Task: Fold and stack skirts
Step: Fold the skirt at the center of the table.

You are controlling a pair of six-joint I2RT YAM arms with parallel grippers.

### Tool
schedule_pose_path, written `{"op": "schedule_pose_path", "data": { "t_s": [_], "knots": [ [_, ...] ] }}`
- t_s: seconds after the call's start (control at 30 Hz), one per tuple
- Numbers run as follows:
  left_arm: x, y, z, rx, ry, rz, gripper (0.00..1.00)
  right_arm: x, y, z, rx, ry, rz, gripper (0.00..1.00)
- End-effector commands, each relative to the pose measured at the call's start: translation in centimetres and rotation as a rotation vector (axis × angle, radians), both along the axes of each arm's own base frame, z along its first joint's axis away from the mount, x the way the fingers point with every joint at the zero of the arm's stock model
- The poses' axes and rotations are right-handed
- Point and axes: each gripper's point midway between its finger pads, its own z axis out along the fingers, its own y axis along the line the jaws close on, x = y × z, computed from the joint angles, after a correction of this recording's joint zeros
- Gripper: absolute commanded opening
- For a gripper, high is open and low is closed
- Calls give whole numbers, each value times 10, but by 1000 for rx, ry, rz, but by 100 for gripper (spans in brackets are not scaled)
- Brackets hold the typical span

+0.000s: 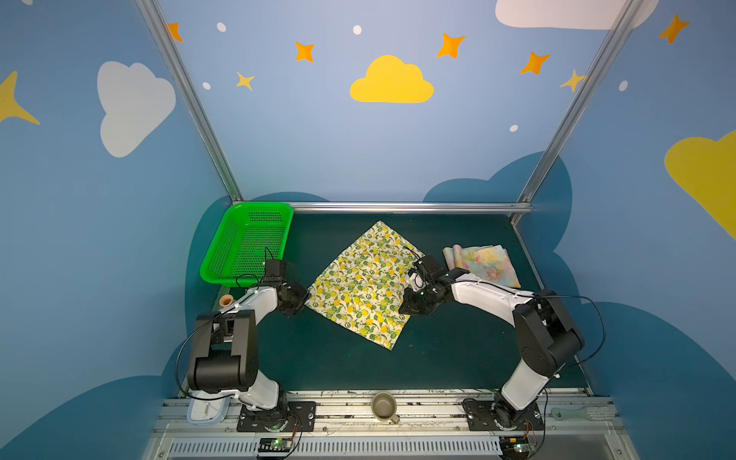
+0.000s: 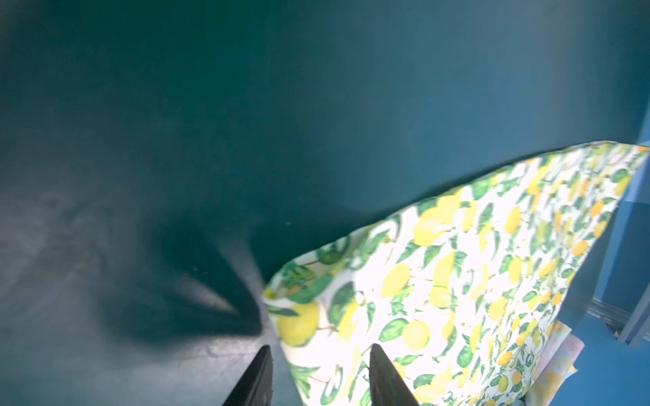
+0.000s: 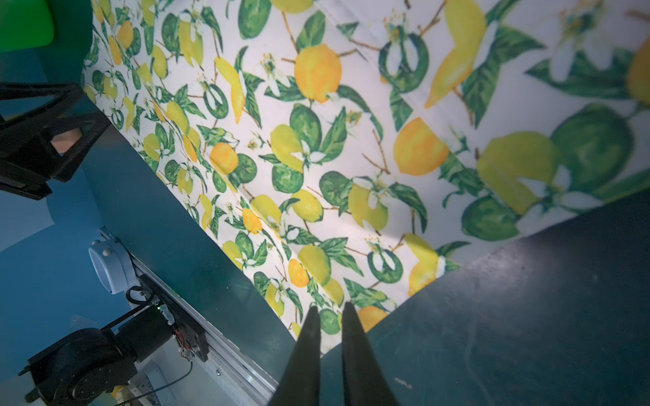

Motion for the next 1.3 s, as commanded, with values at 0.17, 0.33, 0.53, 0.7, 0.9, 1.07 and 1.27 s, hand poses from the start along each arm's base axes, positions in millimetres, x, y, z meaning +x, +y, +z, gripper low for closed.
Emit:
{"op": "schedule_pose_path", "data": {
  "t_s": [0.17,0.33,0.53,0.7,0.9,1.07,1.27],
  "knots": [
    [5,15,4,88,-14,13,46,-1,1,6,20,-1,-1,14],
    [9,14,-1,84,-10,10,45,-1,0,6,18,2,-2,14],
    [11,15,-10,86,8,10,43,1,0,6,19,4,-6,14],
    [13,17,-13,101,12,11,37,1,-1,5,17,6,-6,14],
    [14,19,-15,118,13,9,30,-1,-1,3,-1,-1,7,14],
    [15,20,-16,128,16,4,33,-7,1,1,-18,-2,27,14],
    [17,18,-16,129,12,-2,28,-13,3,-3,-66,-26,63,15]
  ]
}}
